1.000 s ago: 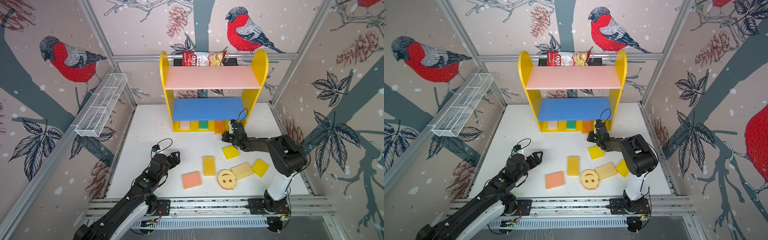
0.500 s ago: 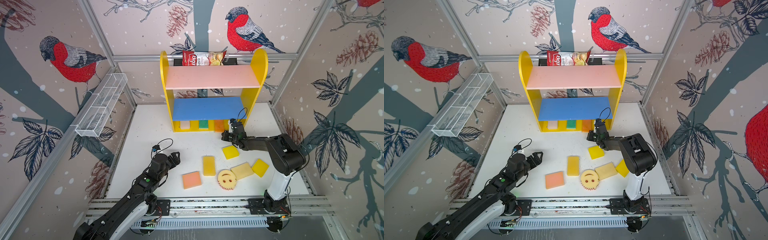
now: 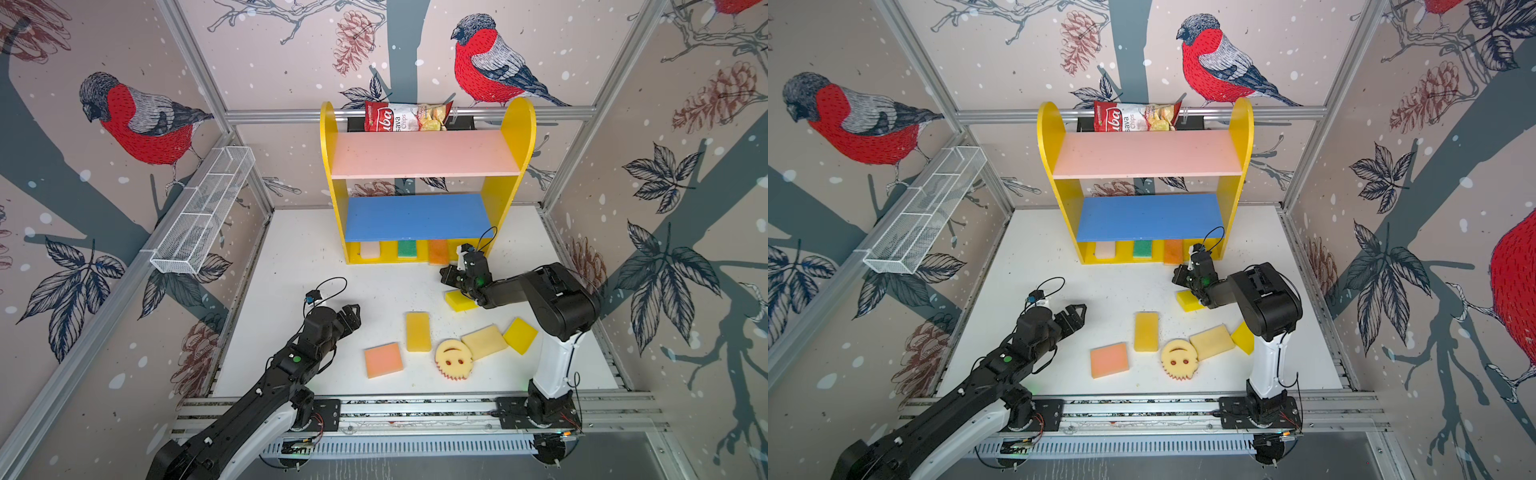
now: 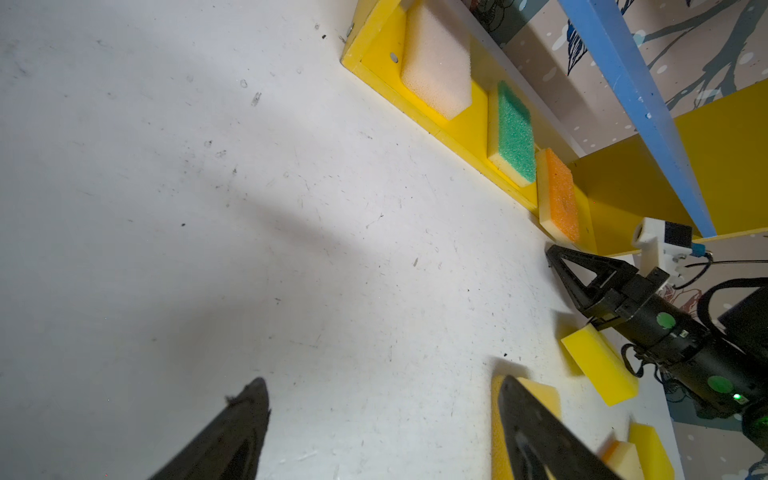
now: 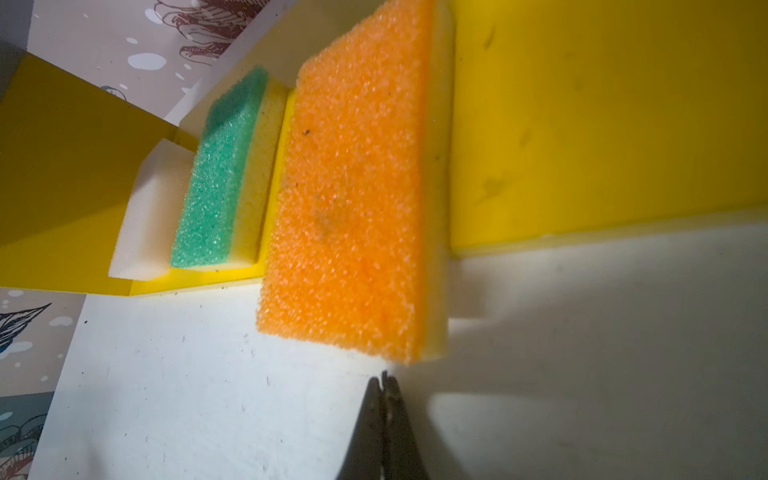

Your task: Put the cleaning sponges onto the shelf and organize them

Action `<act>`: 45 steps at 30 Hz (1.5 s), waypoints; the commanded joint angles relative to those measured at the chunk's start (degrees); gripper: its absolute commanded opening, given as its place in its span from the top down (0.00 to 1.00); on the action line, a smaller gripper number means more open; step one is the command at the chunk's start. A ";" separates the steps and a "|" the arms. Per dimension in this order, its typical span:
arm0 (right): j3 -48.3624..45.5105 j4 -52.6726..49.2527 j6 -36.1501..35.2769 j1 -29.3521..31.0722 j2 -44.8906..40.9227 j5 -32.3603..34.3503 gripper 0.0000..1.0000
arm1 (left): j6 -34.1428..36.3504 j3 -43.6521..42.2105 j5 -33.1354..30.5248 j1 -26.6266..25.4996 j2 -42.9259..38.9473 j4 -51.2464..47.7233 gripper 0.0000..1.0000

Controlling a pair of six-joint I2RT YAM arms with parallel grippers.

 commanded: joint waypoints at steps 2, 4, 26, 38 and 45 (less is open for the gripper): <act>0.24 1.68 4.01 -1.13 2.26 0.54 0.99 | 0.45 -0.58 -0.03 0.12 -1.33 0.51 0.15; 0.11 3.13 5.18 -1.76 3.13 0.23 0.99 | 0.29 -0.85 -0.12 0.10 -1.83 0.47 0.14; -1.07 13.63 9.32 -2.98 5.38 -6.40 0.99 | 0.69 -0.34 0.13 0.10 -0.26 1.23 0.14; 0.50 19.39 12.73 -2.98 10.09 -9.04 0.99 | 0.91 -0.23 0.49 0.06 0.34 1.17 0.14; 1.91 19.85 13.33 -3.19 12.33 -8.95 0.99 | 0.71 -0.51 0.24 0.03 -0.15 0.88 0.15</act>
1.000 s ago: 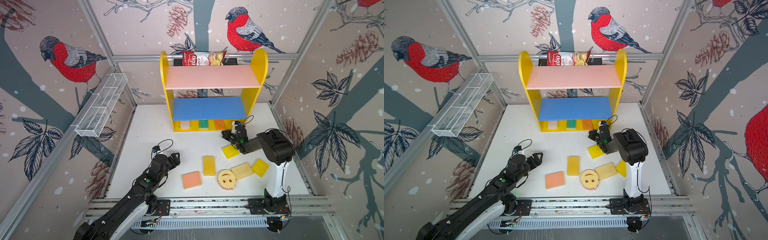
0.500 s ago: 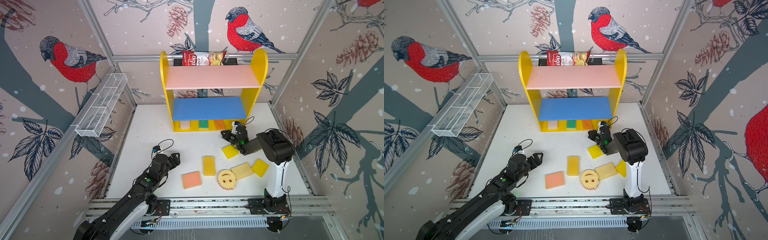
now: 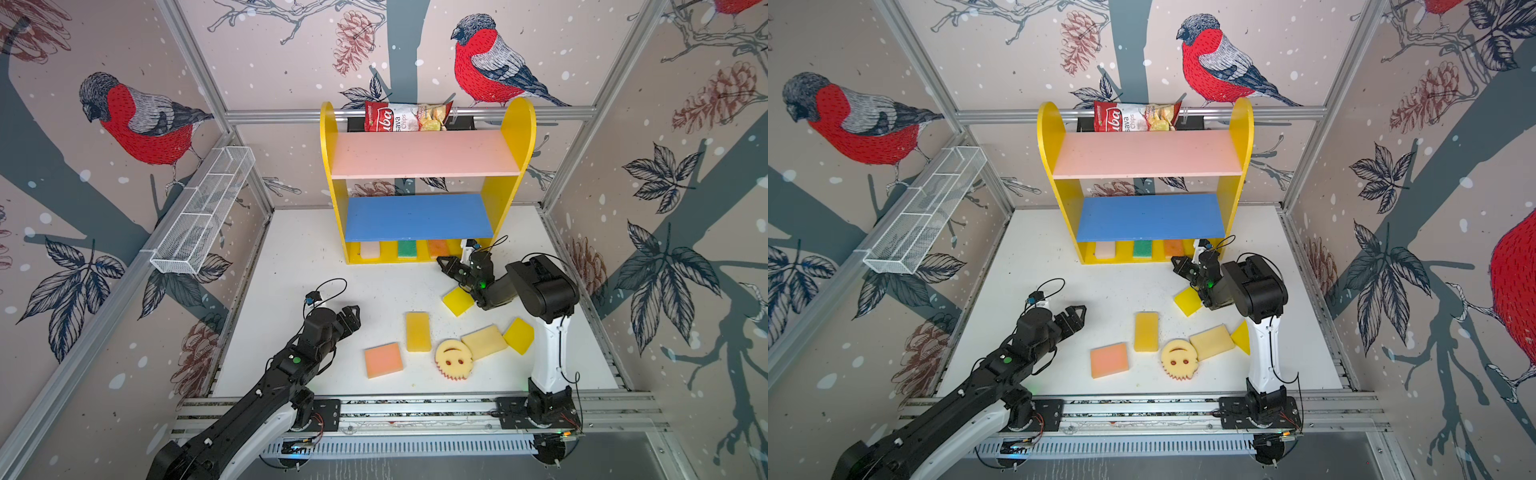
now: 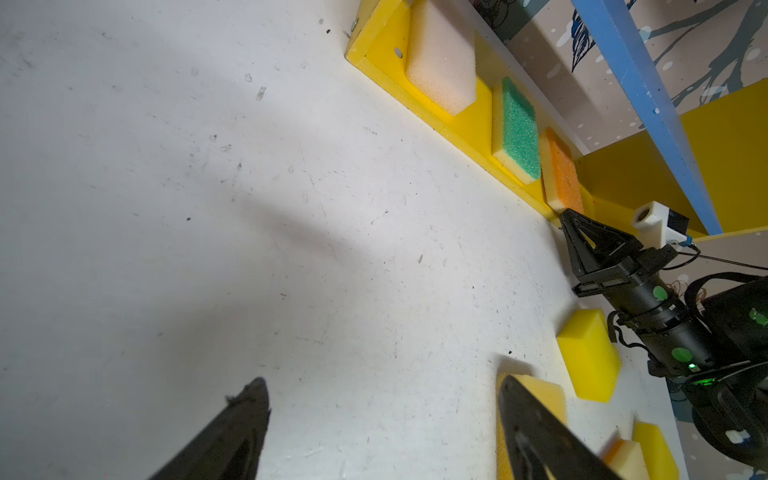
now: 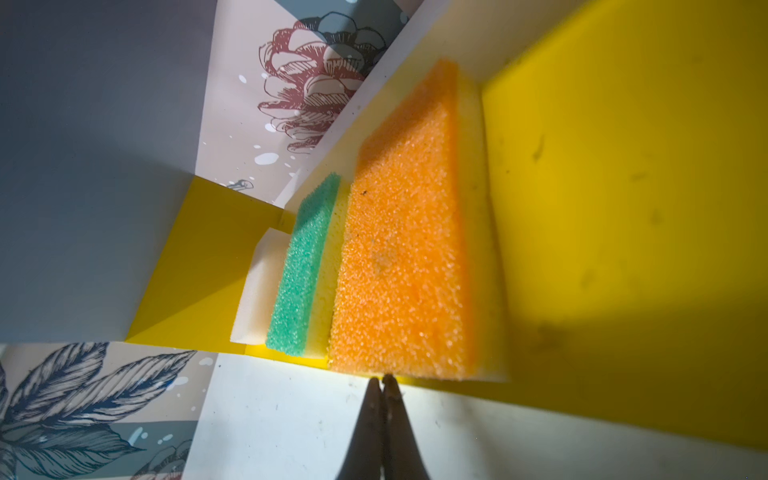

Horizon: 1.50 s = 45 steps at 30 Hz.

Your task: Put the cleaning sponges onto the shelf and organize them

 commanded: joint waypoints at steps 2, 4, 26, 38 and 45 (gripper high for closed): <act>0.17 -4.78 0.95 -0.11 1.69 0.25 0.99 | 0.69 0.03 0.20 0.09 -0.03 1.03 0.14; 0.14 -4.53 1.21 -0.12 1.87 0.21 0.99 | 0.67 0.02 0.19 0.12 -0.08 1.02 0.14; 0.42 -7.14 0.96 0.36 1.74 0.68 0.99 | 0.57 -0.10 0.55 0.11 1.42 2.44 0.14; -3.00 -8.26 -0.36 1.21 -0.68 2.67 0.99 | 0.31 -0.75 0.96 0.09 1.23 2.84 0.15; -1.87 -10.42 -1.54 0.87 -1.43 3.57 0.99 | 0.46 -0.69 0.56 0.10 -0.08 2.00 0.14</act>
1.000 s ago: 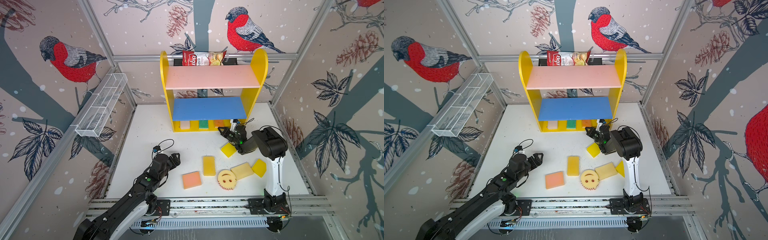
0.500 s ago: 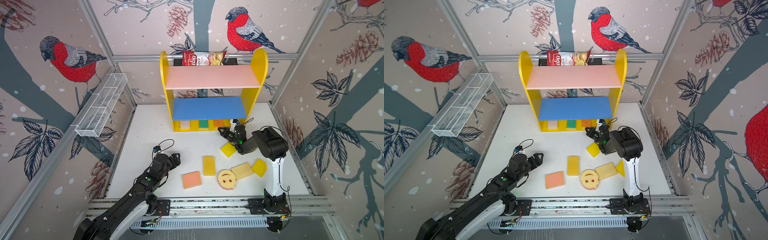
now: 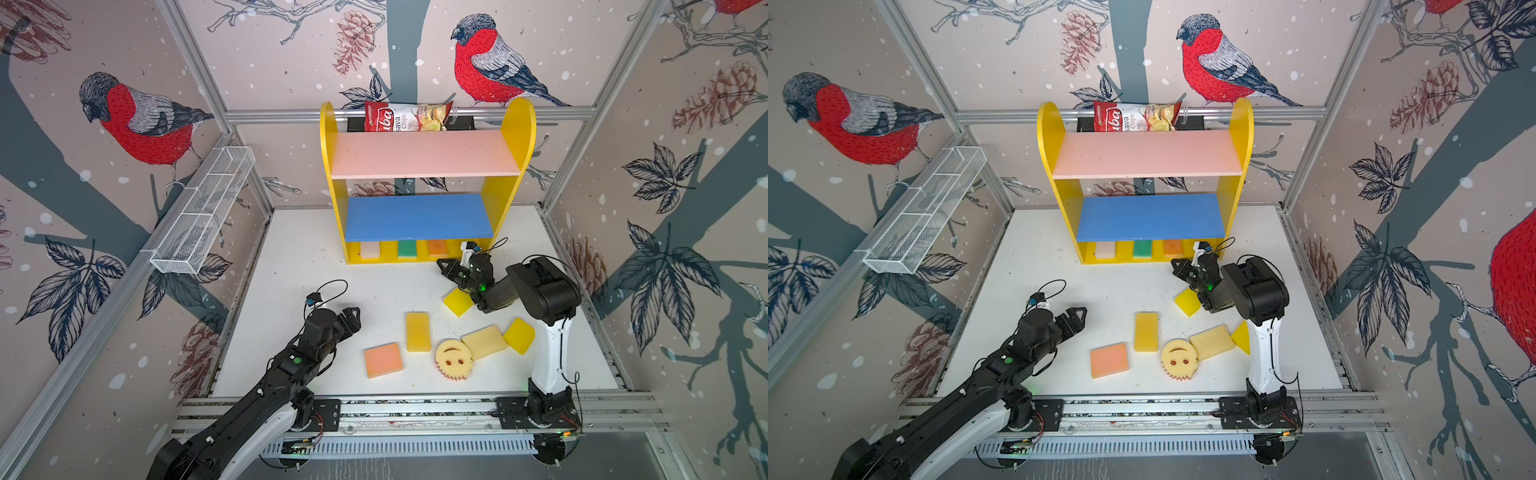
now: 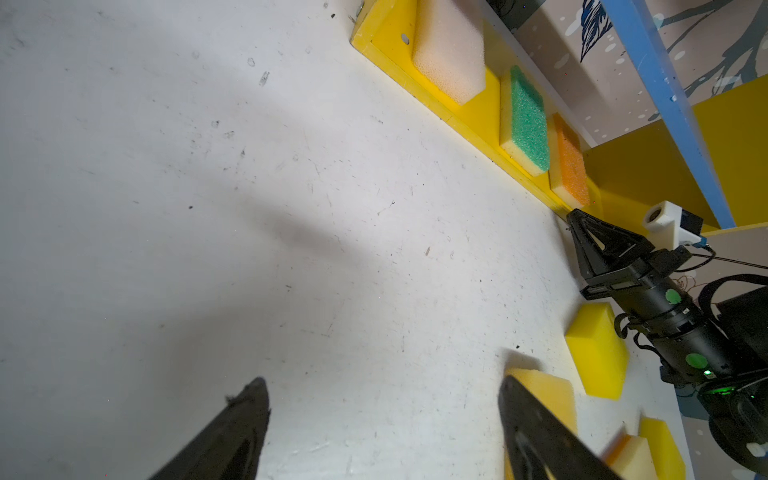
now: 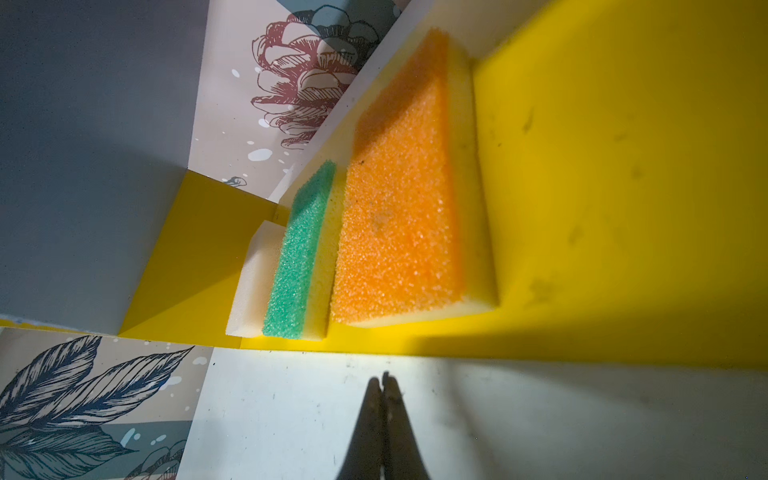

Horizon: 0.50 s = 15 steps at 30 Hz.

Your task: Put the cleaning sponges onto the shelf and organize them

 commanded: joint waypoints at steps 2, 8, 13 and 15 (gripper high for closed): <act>1.82 -9.84 -1.80 -0.10 1.27 1.12 0.99 | 0.53 0.13 0.11 0.10 -0.43 1.54 0.14; 4.18 -9.53 -1.54 -0.10 3.13 0.46 0.99 | 0.80 0.80 0.14 0.15 -0.04 0.92 0.14; 5.72 -9.71 -1.10 0.11 4.30 -0.11 0.99 | 0.89 0.78 -0.18 0.13 -0.26 0.63 0.14; 6.24 -9.94 -1.14 0.34 4.69 -0.21 0.99 | 0.93 0.78 -0.21 0.12 -0.10 0.82 0.14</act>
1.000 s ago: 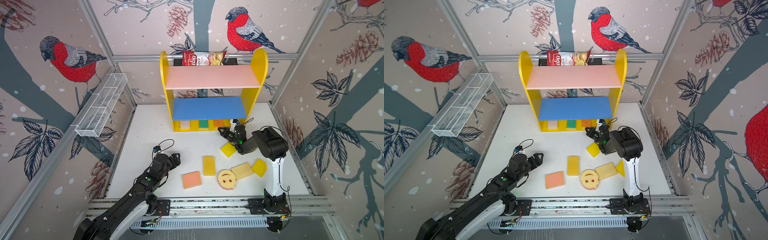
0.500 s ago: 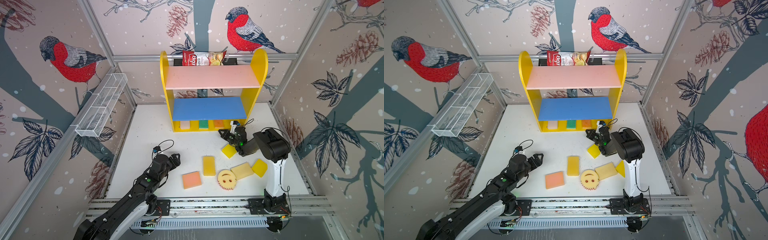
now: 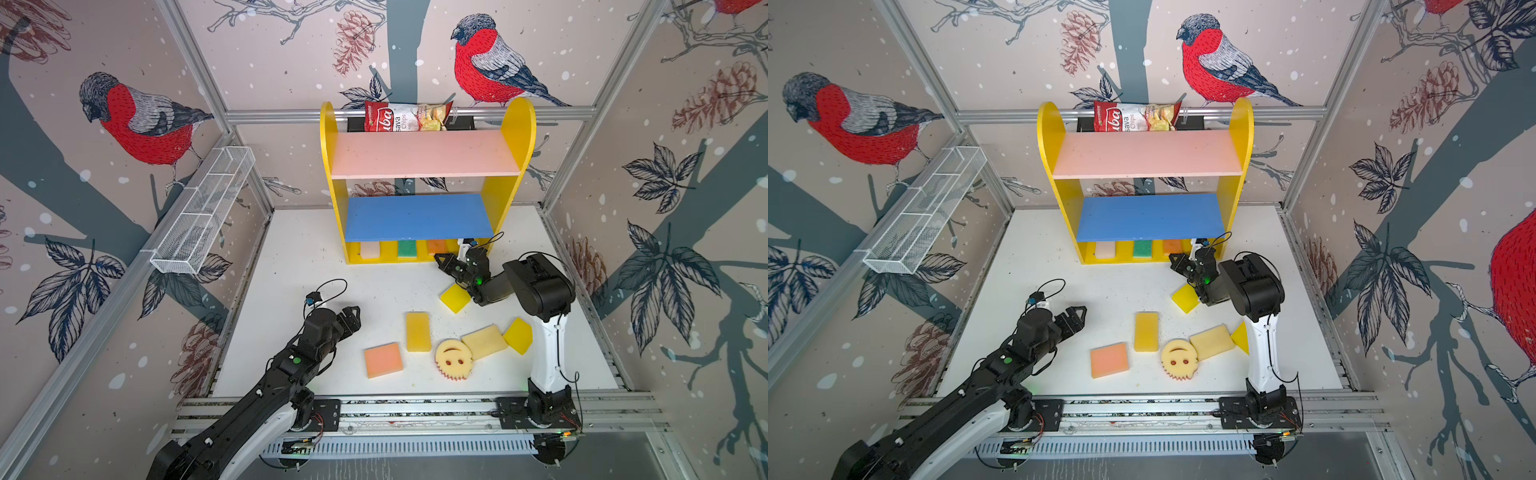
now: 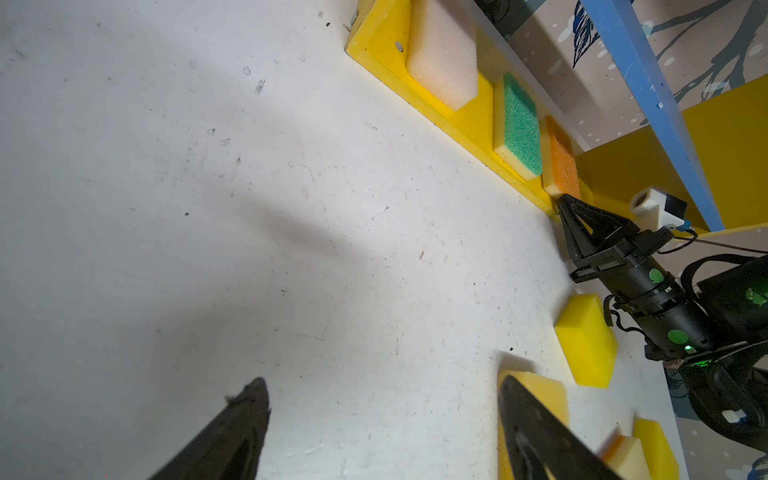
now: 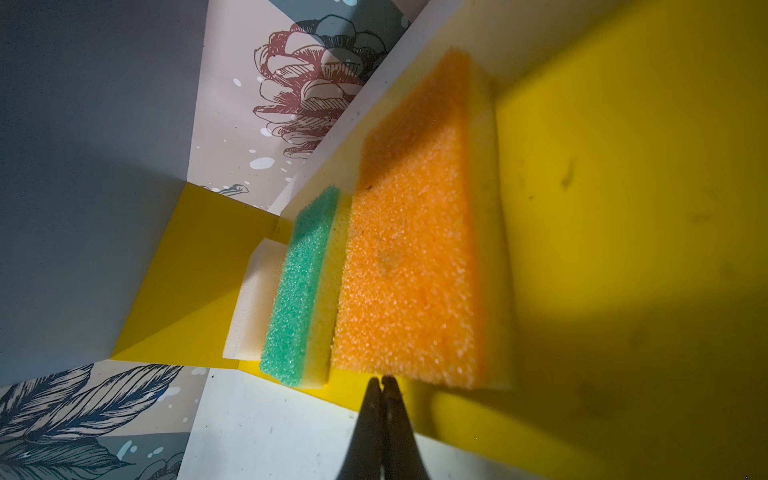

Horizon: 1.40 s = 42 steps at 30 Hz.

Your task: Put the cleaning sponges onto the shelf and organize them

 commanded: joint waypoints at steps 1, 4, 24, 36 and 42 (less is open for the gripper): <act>0.53 -8.39 -0.92 0.43 1.44 0.37 0.99 | 0.93 0.43 -0.11 0.08 0.14 1.15 0.14; 1.33 -9.03 -1.10 0.72 1.75 0.40 0.98 | 0.93 0.51 -0.07 0.08 0.64 1.49 0.14; -2.84 -13.07 -6.20 0.46 -9.48 1.44 0.97 | 1.19 0.40 0.39 0.10 2.15 2.66 0.15; -8.70 -21.02 -8.87 -0.51 -25.39 5.07 0.97 | 1.46 0.95 -0.96 0.10 -2.83 -1.98 0.15; -13.34 -24.33 -10.01 -0.47 -33.34 8.85 0.98 | 1.37 2.23 -2.62 0.11 -5.84 -6.04 0.15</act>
